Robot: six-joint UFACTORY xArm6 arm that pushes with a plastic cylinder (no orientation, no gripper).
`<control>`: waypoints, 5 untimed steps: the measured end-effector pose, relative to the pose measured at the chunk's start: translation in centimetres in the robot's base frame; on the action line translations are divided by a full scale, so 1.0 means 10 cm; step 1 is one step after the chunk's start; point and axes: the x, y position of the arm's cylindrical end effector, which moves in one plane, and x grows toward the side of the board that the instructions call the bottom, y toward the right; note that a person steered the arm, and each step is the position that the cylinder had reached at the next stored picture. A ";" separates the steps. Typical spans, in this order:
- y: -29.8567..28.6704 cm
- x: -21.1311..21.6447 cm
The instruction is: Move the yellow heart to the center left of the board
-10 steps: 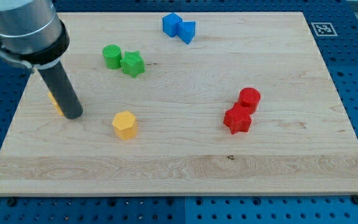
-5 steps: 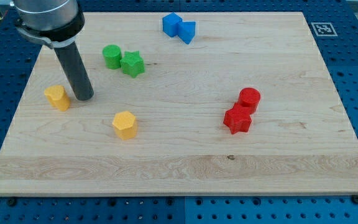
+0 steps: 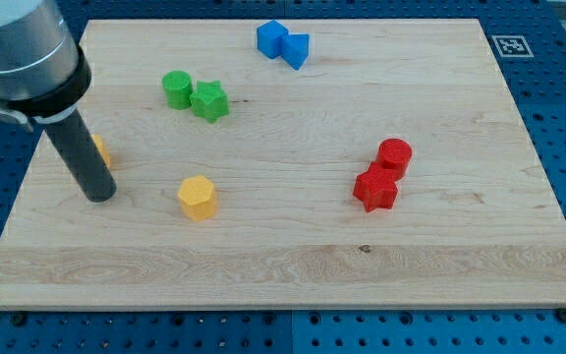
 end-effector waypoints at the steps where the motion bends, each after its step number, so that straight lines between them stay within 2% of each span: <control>1: -0.13 0.00; 2: -0.22 -0.06; 5: -0.31 -0.76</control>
